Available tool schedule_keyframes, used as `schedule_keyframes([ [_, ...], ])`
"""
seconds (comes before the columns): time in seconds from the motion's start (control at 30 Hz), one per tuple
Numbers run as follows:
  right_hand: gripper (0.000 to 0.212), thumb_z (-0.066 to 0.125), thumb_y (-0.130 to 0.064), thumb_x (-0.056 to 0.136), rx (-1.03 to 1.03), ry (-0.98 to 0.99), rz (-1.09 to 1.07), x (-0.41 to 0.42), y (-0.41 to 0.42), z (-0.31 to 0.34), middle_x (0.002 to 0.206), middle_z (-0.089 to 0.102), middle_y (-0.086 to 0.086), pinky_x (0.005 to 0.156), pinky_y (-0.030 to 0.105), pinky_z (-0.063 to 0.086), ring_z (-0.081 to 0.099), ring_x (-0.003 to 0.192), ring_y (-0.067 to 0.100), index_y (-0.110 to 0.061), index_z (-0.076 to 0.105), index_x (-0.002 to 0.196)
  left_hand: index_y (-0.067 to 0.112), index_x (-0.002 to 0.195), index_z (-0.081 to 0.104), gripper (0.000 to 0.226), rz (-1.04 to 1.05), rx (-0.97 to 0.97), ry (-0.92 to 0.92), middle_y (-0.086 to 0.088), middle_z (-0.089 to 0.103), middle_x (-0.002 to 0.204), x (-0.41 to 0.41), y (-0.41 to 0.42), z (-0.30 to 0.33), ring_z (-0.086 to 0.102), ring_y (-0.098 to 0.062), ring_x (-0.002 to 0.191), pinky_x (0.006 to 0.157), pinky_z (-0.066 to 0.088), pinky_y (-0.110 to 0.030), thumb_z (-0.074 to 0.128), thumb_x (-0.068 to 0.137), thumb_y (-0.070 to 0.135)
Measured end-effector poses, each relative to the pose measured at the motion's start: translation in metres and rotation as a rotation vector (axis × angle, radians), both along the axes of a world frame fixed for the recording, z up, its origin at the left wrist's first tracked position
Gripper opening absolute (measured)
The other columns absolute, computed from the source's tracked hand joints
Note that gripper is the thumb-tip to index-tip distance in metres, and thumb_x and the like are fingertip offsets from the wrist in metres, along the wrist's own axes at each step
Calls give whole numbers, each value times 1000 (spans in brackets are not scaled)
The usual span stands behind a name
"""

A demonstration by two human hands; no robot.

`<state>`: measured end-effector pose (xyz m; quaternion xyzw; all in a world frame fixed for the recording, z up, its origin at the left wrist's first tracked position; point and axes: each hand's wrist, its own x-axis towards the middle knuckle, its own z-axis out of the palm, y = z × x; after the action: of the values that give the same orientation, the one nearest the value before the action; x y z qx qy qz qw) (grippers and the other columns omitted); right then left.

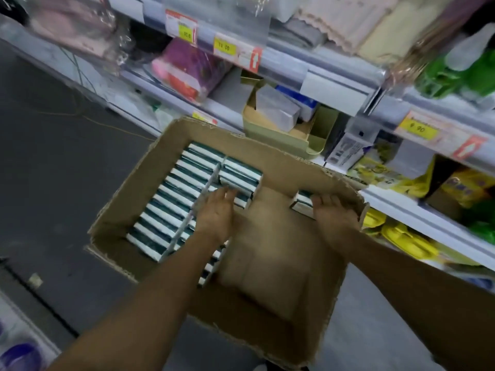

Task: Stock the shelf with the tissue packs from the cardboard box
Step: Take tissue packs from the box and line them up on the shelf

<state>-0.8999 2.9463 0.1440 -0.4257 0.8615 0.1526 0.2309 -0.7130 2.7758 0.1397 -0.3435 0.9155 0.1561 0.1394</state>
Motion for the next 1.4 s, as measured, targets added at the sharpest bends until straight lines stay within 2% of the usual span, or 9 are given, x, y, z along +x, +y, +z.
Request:
schedule_keyframes([
  [0.37, 37, 43, -15, 99, 90, 65, -56, -9, -25, -60, 136, 39, 15, 84, 42, 49, 43, 123, 32, -9, 44, 135, 21, 143, 35, 56, -396, -427, -208, -5, 31, 145, -20, -33, -53, 27, -25, 139, 119, 12, -46, 54, 92, 15],
  [0.5, 43, 57, -31, 91, -76, 0, -120, 4, -14, -43, 133, 40, 10, 88, 40, 47, 40, 123, 27, -14, 49, 130, 16, 123, 58, 49, -301, -376, 7, -6, 54, 124, -6, -27, -42, 51, -27, 119, 107, 32, -41, 75, 77, 19],
  [0.57, 46, 60, -41, 87, -223, -30, -156, 16, -6, -22, 128, 46, 8, 90, 39, 45, 44, 119, 25, -17, 50, 126, 9, 104, 62, 40, -182, -286, 201, -12, 60, 109, 4, -18, -30, 59, -33, 98, 89, 44, -43, 78, 69, 17],
  [0.7, 36, 57, -46, 89, -455, -86, -228, 53, 12, 38, 111, 58, 4, 74, 40, 52, 60, 98, 26, -21, 44, 112, 13, 124, 47, 40, 316, 133, 460, -4, 62, 86, 25, 29, 39, 60, -29, 78, 59, 44, -31, 58, 88, 27],
  [0.83, 34, 50, -48, 90, -609, -12, -155, 91, 40, 106, 94, 53, 2, 62, 37, 46, 64, 82, 29, -22, 30, 97, 23, 133, 47, 38, 586, 473, 685, 2, 65, 99, 40, 77, 100, 66, -17, 89, 72, 52, -27, 56, 95, 23],
  [0.9, 36, 51, -51, 90, -658, 3, -94, 106, 61, 133, 103, 49, 3, 63, 35, 40, 58, 90, 27, -20, 34, 99, 23, 125, 51, 30, 626, 672, 777, 5, 68, 104, 46, 99, 122, 66, 0, 81, 67, 55, -19, 57, 96, 21],
  [1.03, 34, 49, -55, 91, -892, -259, -59, 126, 110, 179, 138, 40, 1, 83, 32, 37, 43, 122, 17, -23, 40, 96, 18, 114, 65, 19, 632, 1021, 774, -9, 74, 105, 52, 141, 170, 70, -25, 96, 89, 56, -46, 56, 98, 24],
  [1.17, 7, 57, -24, 94, -1116, -416, -236, 128, 160, 225, 121, 51, -2, 94, 35, 42, 44, 123, 13, -22, 51, 92, 19, 117, 63, 23, 609, 1146, 746, -7, 75, 103, 54, 176, 212, 71, -25, 95, 78, 56, -39, 54, 99, 31],
  [1.4, 82, 84, -19, 73, -1079, -699, -641, 112, 232, 315, 128, 51, -4, 82, 21, 48, 55, 111, 12, -20, 38, 141, 19, 122, 64, 37, 290, 1123, 620, -6, 74, 108, 30, 228, 279, 70, -25, 100, 97, 51, -46, 49, 99, 44],
])
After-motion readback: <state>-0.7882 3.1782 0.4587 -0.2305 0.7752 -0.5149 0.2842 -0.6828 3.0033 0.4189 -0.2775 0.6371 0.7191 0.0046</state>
